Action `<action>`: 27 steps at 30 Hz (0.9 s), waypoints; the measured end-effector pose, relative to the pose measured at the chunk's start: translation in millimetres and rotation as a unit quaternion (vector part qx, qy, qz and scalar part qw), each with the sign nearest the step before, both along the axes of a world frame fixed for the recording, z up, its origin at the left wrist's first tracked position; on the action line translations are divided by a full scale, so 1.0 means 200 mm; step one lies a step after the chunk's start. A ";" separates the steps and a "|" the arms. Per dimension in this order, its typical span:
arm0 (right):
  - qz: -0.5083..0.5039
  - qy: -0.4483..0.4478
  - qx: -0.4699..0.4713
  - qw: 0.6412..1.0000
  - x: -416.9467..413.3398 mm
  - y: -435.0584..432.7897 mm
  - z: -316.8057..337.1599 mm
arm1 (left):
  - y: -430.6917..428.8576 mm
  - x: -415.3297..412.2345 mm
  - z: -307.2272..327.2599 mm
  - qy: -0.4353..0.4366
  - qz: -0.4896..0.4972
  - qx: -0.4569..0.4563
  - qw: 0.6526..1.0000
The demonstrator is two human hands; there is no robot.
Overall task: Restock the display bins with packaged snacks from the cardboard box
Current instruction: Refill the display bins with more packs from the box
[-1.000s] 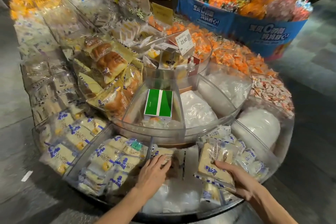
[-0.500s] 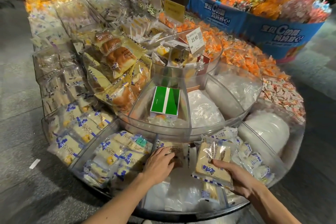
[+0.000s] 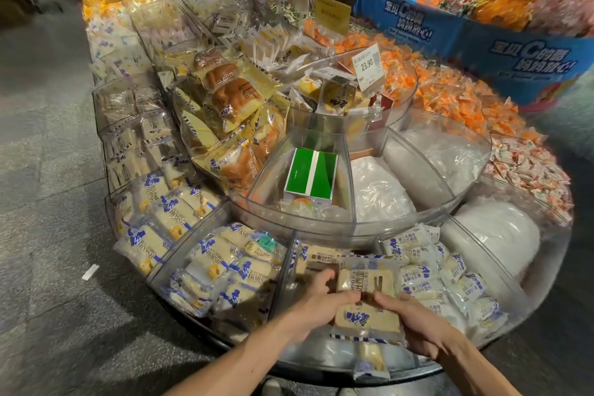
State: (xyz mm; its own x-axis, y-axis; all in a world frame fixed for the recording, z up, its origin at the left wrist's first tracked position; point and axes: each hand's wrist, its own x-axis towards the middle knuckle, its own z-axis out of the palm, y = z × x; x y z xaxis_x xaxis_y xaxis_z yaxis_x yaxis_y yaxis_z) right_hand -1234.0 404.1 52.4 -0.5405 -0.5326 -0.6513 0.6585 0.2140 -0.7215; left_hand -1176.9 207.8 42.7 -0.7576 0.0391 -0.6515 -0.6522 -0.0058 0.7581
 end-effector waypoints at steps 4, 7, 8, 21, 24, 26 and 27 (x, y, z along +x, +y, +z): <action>-0.047 -0.075 -0.064 0.994 0.07 0.03 0.02 | 0.02 0.05 0.00 -0.067 0.068 0.179 0.979; -0.097 -0.114 -0.114 0.982 0.08 0.05 -0.08 | 0.03 0.06 0.02 -0.075 0.078 0.205 0.973; -0.098 -0.119 -0.125 0.980 0.07 0.06 -0.09 | 0.03 0.06 0.02 -0.087 0.088 0.214 0.969; -0.121 -0.102 -0.098 0.983 -0.03 0.23 -0.05 | 0.16 -0.01 0.02 -0.109 0.135 0.245 0.954; -0.128 -0.079 -0.088 0.985 -0.08 0.28 0.07 | 0.15 -0.03 0.02 -0.095 0.197 0.247 0.944; -0.135 -0.075 -0.091 0.984 -0.12 0.33 0.15 | 0.15 -0.04 0.00 -0.073 0.231 0.209 0.947; -0.153 -0.060 -0.091 0.982 -0.13 0.35 0.18 | 0.14 -0.04 -0.02 -0.062 0.255 0.170 0.950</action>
